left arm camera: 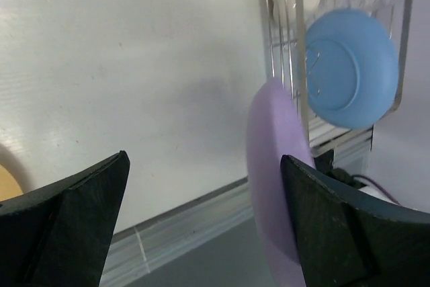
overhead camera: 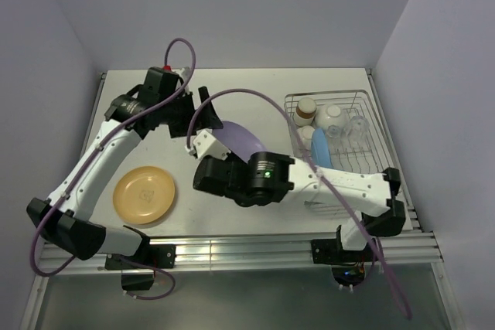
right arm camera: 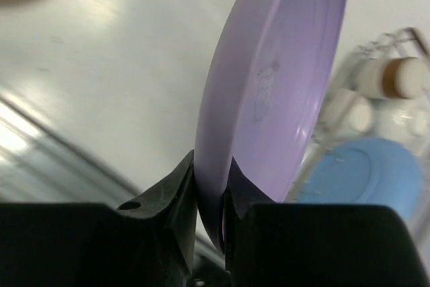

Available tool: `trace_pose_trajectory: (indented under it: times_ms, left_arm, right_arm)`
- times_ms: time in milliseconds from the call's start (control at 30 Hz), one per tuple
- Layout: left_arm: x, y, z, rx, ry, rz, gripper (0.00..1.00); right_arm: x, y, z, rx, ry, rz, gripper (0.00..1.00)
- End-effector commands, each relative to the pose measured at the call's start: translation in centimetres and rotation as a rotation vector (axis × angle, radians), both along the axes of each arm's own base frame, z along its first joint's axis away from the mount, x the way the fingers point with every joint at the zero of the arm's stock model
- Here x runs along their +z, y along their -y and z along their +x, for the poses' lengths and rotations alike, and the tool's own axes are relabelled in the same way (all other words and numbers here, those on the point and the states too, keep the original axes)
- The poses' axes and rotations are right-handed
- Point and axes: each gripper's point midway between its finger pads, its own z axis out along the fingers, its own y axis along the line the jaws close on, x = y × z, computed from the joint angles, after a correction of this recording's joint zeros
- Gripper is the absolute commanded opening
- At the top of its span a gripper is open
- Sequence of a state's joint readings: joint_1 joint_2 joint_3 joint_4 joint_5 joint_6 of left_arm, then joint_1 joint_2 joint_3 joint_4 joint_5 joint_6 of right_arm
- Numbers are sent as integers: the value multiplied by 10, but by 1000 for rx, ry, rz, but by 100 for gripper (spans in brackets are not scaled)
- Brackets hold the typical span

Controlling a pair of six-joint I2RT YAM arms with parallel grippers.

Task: Load the mixed dishes into the dish rack

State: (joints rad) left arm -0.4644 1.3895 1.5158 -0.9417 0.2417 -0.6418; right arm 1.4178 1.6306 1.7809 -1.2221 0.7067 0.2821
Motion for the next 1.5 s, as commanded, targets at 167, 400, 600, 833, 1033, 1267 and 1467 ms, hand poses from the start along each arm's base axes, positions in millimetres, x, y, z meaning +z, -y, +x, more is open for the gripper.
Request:
trace_pose_trajectory:
  times_ms: [167,400,600,833,1033,1267,1467]
  left_arm:
    - [-4,-41,12,177,72,75,99]
    - [-9,-37,6,158,71,43,99]
    - [-17,-32,6,137,43,40,99]
    - [-30,-39,4,131,42,88,99]
    - [-46,-53,5,137,48,172,99]
    - [-70,-56,2,122,13,210,99]
    - [-73,-54,8,113,15,217,99]
  right_arm:
    - [79,78,6,-158,-220,581,0]
    - [66,120,18,-261,-302,709,0]
    - [50,124,19,-304,-366,798,0]
    - [30,137,25,-344,-375,797,0]
    - [18,147,32,-359,-375,770,0]
    - [9,162,40,-391,-372,731,0]
    - [-1,174,48,-413,-373,700,0]
